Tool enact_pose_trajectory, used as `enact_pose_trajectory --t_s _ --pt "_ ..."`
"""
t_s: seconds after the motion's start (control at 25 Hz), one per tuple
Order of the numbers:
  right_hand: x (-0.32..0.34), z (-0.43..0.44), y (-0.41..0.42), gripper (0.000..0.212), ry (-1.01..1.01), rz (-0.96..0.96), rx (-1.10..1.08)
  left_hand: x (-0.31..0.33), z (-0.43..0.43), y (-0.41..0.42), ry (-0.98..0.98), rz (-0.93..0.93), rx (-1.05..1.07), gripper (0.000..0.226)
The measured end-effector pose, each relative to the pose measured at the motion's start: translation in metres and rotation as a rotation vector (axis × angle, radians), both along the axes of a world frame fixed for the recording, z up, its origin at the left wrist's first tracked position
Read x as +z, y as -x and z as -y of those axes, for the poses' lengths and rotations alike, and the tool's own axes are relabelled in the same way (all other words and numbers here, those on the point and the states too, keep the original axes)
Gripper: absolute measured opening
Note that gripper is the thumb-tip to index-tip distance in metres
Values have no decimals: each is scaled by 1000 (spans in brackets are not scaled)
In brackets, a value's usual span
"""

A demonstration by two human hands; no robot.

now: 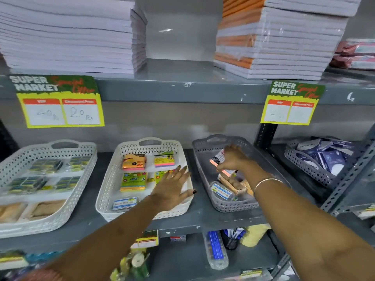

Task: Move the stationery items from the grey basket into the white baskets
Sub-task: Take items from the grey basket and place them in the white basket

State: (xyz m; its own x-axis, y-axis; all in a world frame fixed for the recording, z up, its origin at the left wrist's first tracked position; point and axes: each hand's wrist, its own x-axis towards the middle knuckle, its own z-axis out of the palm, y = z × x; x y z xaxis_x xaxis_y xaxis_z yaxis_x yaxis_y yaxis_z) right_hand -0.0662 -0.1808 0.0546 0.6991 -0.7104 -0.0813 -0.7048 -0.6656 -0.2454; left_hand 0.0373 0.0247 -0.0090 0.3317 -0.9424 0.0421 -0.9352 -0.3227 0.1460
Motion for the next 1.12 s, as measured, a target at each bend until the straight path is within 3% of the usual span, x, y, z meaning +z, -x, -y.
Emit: enact_pose_trajectory --t_s 0.2,0.32,0.56,0.88,0.96,1.12 --pt "5 -50 -67 77 56 34 223 13 -74 -63 -55 160 330 79" --pt "-11 -81 -103 78 73 -48 371 9 -106 -78 -131 94 450 73" --pt "-59 -112 -140 87 128 -305 540 -7 -127 -83 -136 42 427 69" --pt "-75 -102 -154 83 143 -375 526 -14 -130 -81 -91 -4 413 62" --pt "-76 -100 -156 86 124 -374 523 -14 -130 -81 -109 19 416 67" --pt "-79 -99 -160 95 45 -373 498 -15 -130 -82 -85 33 383 106"
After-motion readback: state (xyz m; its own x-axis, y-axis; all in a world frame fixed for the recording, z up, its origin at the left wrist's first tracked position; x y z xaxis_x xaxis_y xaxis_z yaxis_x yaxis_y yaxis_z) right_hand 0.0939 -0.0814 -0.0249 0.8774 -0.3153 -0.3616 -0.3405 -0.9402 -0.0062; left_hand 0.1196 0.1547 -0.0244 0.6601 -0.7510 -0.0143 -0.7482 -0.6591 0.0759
